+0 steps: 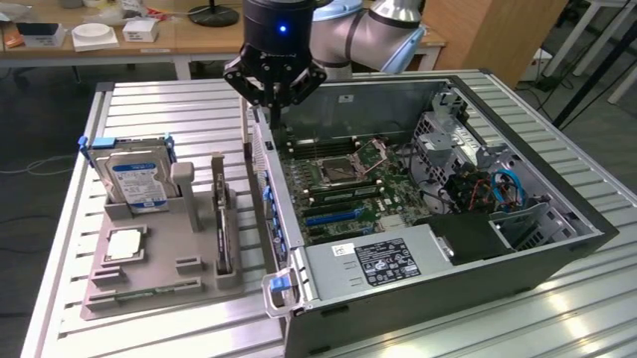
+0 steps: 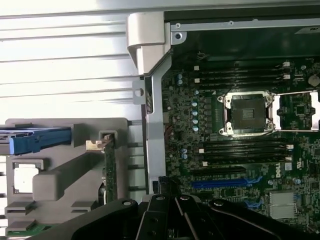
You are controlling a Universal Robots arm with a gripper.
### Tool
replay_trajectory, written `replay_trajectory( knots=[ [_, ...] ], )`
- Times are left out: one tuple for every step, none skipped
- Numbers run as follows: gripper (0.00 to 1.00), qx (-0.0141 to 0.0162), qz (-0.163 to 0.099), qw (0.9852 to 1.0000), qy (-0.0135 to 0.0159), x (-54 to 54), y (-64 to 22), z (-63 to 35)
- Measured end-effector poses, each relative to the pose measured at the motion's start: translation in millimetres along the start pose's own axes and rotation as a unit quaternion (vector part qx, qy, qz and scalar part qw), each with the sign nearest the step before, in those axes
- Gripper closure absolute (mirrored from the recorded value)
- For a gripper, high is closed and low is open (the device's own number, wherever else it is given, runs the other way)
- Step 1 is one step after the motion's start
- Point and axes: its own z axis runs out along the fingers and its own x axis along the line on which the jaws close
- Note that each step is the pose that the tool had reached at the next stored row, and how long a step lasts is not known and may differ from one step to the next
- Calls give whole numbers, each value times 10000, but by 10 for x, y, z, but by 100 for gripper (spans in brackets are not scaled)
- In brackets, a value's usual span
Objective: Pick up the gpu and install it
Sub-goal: 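Reach for the gpu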
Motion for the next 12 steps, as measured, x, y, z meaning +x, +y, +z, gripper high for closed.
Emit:
replay_trajectory(
  knots=[
    [89, 0, 0, 10000, 4, 18, -1, 5],
    [89, 0, 1, 10000, 8, 36, -3, 9],
    [89, 1, 1, 10000, 12, 55, -5, 15],
    [89, 1, 1, 10000, 15, 73, -6, 19],
    [89, 1, 1, 10000, 19, 91, -8, 24],
    [89, 2, 1, 10000, 23, 109, -9, 29],
    [89, 2, 2, 10000, 27, 126, -11, 34],
    [89, 3, 2, 10000, 31, 144, -12, 39],
    [89, 3, 2, 10000, 35, 163, -14, 44],
    [89, 3, 3, 10000, 39, 181, -15, 49],
    [89, 3, 2, 10000, 43, 198, -17, 54],
    [89, 4, 2, 10000, 47, 216, -19, 59]
  ],
)
